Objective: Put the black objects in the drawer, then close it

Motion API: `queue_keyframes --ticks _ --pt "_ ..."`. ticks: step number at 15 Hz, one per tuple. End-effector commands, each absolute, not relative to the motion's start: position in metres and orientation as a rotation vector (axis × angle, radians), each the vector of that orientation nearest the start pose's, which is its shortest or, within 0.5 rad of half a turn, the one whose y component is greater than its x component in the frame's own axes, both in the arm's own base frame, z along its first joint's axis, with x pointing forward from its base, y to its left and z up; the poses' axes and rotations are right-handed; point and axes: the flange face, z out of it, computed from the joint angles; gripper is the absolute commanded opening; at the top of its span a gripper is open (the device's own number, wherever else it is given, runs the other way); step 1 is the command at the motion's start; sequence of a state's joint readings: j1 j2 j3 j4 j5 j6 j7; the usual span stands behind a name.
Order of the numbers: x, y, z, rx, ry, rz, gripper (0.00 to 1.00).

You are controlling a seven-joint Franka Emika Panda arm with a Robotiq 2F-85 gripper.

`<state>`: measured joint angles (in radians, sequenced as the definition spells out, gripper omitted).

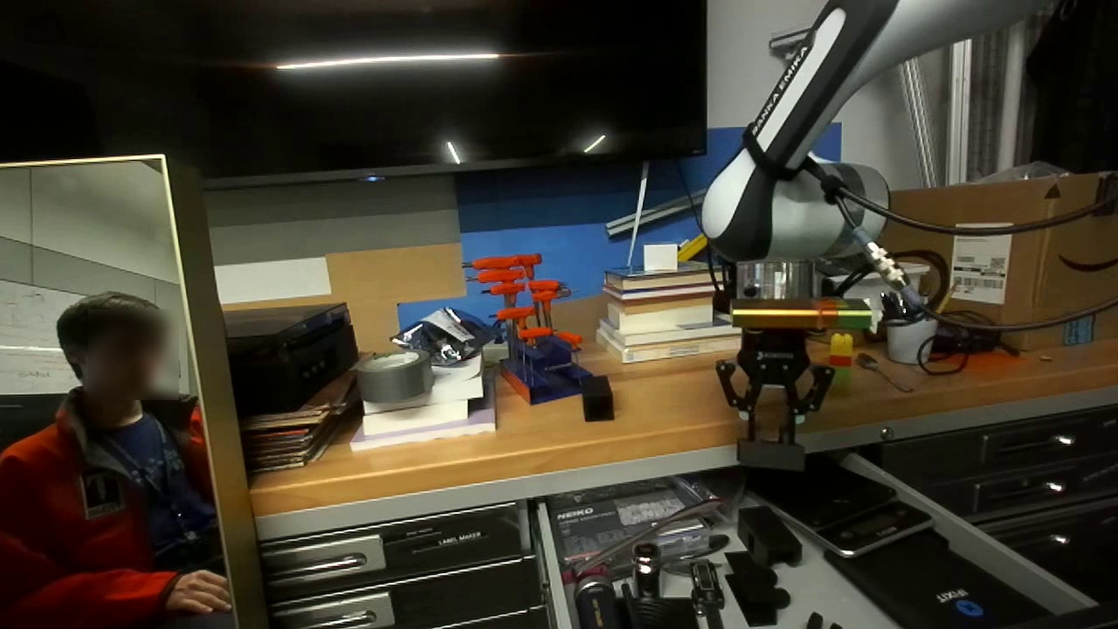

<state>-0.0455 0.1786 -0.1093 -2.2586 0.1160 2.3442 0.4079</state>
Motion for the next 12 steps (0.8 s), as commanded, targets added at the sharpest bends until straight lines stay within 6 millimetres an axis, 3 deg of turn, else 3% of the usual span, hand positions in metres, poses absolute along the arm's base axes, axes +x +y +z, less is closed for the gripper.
queue_keyframes --ticks 1,4,8,12 --pt "0.490 -0.063 0.259 -2.860 1.146 -0.038 0.23" --pt "0.474 -0.052 0.240 -2.831 1.271 -0.139 0.23" --pt "0.457 -0.047 0.235 -2.787 1.434 -0.238 0.23" --pt "0.450 -0.075 0.233 -2.736 1.675 -0.367 0.23"
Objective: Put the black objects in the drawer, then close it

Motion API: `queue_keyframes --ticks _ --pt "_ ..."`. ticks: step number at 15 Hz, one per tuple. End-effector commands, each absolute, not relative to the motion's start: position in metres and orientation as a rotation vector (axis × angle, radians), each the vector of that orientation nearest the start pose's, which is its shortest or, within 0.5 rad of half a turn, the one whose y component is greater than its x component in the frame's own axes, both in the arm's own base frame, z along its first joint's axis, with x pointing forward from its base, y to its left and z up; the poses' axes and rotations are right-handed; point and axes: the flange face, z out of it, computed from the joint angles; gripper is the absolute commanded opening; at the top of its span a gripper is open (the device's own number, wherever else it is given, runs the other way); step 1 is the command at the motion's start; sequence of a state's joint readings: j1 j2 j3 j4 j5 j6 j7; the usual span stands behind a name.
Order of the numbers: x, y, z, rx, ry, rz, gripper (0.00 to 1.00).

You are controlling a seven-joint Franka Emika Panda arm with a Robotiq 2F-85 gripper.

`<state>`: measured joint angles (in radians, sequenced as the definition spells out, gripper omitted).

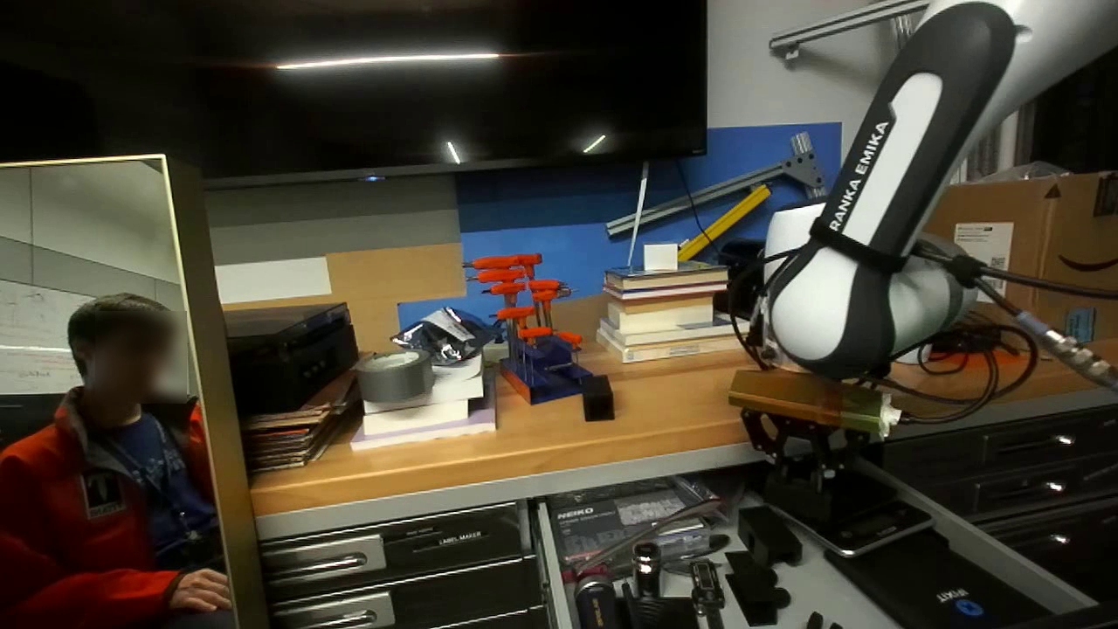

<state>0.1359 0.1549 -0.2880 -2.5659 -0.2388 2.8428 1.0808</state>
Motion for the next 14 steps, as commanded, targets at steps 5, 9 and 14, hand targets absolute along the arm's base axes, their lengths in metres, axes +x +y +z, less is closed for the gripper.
queue_keyframes --ticks 5,9,14 --pt "0.431 -0.072 0.231 -2.722 1.826 -0.368 0.23" --pt "0.409 -0.049 0.224 -2.728 1.768 -0.218 0.23" --pt "0.396 -0.041 0.213 -2.669 1.793 -0.113 0.23"
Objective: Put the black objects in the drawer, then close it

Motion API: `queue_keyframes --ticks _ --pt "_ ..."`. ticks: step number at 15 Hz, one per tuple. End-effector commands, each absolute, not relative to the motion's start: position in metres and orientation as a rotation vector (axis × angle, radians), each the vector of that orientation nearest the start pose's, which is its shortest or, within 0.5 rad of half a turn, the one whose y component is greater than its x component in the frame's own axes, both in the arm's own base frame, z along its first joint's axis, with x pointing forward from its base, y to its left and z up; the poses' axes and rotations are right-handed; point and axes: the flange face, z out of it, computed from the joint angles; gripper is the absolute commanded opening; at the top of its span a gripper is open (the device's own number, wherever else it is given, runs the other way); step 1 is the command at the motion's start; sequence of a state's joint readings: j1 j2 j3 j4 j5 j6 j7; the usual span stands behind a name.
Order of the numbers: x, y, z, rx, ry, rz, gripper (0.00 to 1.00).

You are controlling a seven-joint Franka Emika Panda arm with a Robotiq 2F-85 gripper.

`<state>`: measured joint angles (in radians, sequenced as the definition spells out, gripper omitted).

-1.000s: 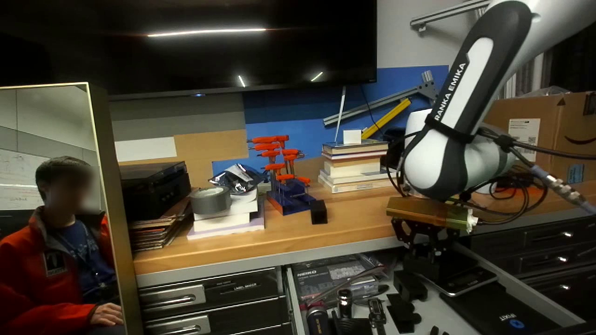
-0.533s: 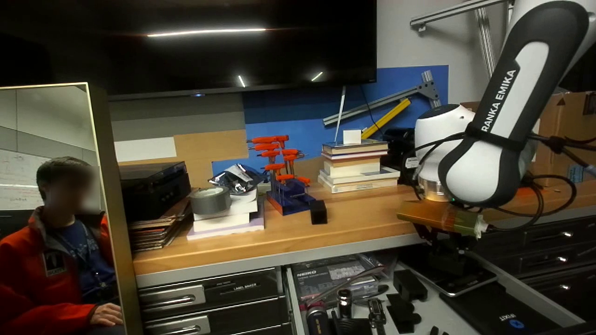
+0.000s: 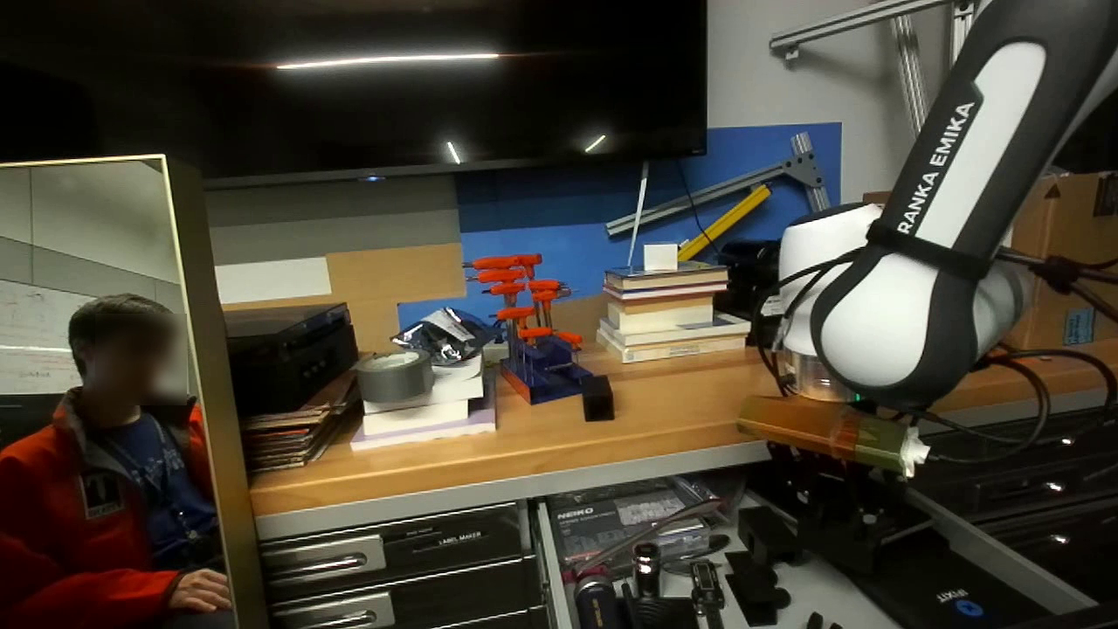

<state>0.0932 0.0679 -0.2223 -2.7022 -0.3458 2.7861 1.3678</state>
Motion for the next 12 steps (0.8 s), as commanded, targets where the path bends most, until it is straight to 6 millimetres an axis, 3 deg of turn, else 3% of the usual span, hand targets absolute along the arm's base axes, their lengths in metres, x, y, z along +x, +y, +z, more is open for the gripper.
queue_keyframes --ticks 1,7,12 --pt "0.395 -0.043 0.209 -2.656 1.790 -0.093 0.23" --pt "0.390 -0.059 0.193 -2.587 1.796 0.030 0.23" --pt "0.390 -0.060 0.187 -2.550 1.739 0.108 0.23"
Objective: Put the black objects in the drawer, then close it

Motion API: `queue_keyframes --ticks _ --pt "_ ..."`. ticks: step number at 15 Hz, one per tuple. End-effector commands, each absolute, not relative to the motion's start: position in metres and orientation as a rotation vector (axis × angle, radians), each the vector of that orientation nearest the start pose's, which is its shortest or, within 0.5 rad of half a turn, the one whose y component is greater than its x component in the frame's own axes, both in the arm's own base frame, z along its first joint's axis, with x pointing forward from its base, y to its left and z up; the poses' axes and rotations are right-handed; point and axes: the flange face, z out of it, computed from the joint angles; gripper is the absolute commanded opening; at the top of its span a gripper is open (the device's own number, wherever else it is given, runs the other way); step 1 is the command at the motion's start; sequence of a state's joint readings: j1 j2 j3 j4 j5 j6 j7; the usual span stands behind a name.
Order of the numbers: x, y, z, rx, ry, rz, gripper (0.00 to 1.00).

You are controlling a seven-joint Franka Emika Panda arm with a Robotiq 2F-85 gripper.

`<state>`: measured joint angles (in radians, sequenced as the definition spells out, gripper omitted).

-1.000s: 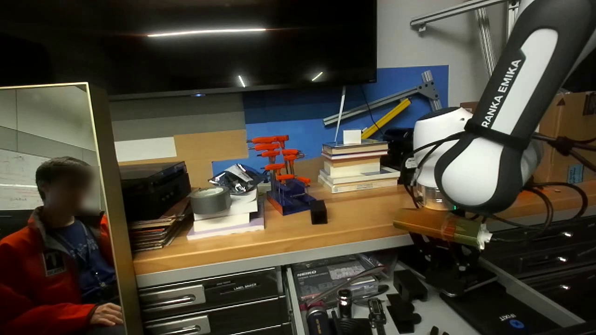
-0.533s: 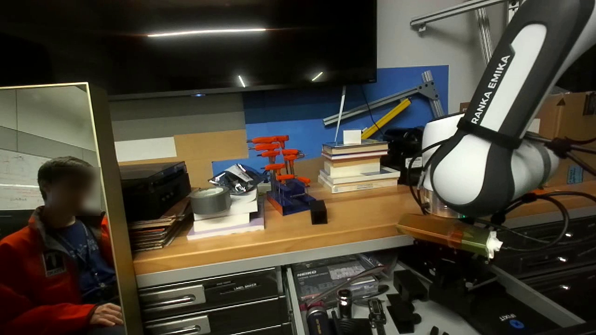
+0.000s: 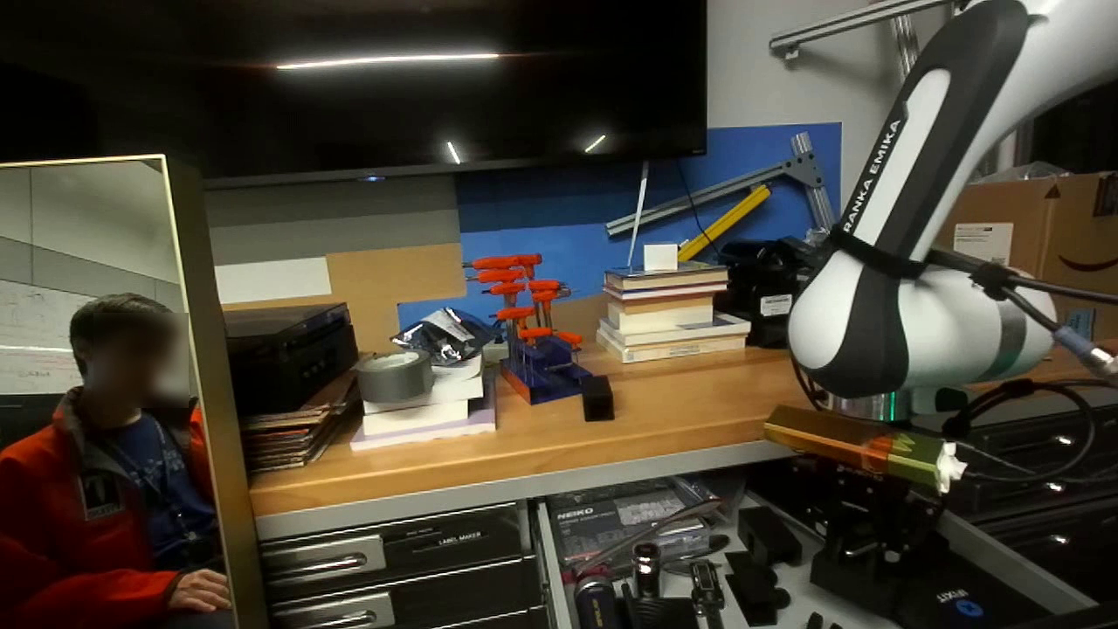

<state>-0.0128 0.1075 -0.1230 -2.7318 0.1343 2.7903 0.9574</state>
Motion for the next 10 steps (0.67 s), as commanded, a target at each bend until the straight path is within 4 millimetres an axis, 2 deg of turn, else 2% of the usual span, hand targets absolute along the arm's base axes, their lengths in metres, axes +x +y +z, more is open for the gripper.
queue_keyframes --ticks 1,6,10 --pt "0.390 -0.058 0.185 -2.544 1.729 0.116 0.23" --pt "0.396 -0.050 0.175 -2.533 1.726 0.099 0.21" --pt "0.399 -0.055 0.163 -2.523 1.803 -0.038 0.21"
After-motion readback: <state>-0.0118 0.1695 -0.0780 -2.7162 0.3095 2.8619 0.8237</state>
